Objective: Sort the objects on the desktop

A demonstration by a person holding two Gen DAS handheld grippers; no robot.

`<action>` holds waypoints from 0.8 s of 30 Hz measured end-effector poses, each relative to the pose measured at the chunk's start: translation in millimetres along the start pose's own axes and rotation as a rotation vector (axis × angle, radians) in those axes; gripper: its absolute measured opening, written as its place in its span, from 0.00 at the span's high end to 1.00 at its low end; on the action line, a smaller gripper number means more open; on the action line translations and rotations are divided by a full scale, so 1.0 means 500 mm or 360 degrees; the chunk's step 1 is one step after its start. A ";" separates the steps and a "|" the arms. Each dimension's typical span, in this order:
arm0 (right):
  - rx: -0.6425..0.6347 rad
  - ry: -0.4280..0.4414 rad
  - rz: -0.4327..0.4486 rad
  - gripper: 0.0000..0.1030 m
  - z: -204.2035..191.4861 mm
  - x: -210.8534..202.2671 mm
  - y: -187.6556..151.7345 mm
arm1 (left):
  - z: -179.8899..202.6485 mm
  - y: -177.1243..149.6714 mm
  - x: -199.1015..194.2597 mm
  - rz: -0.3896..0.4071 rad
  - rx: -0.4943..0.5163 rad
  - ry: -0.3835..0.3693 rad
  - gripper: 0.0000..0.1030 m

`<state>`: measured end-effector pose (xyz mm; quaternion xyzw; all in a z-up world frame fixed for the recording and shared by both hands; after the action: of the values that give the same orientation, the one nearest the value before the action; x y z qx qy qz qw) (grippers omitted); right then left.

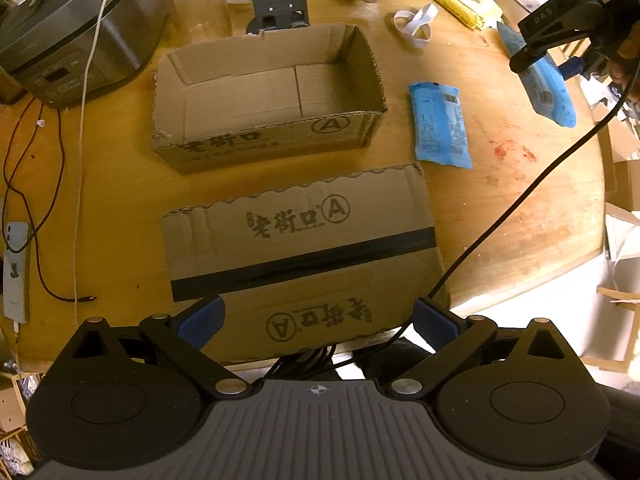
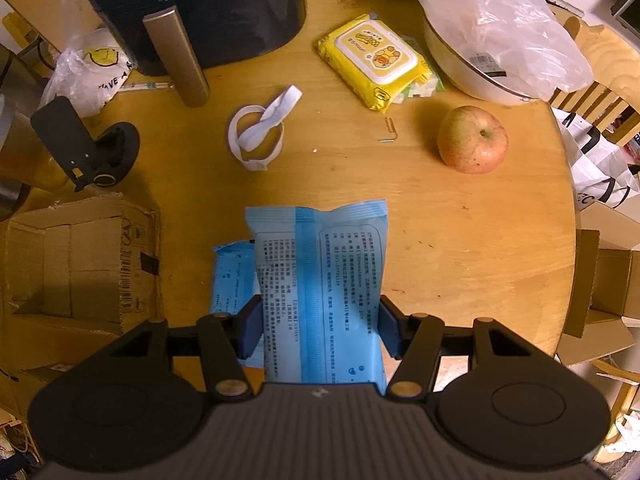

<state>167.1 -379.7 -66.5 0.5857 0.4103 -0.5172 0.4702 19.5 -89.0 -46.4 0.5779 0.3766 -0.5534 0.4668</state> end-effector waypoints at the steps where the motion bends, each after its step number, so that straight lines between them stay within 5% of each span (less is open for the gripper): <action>1: -0.0001 0.0000 0.0000 0.46 -0.004 0.000 0.000 | -0.004 0.000 -0.001 0.0001 -0.0002 0.0001 0.00; 24: -0.0044 0.0008 0.0007 0.45 -0.094 -0.003 0.012 | -0.078 -0.010 -0.005 0.0007 -0.0051 0.0002 0.00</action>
<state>183.2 -335.4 -63.4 0.5814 0.4172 -0.5091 0.4783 25.4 -50.2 -46.3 0.5717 0.3844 -0.5459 0.4769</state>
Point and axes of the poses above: each gripper's, at about its wrist camera, not at the fingertips, and x roughly the way its jaws point, z to its right, y to its top, the point moved 4 cm from there along x, roughly the way its jaws point, and after that the axes turned 1 degree about x, right-handed, at the moved point
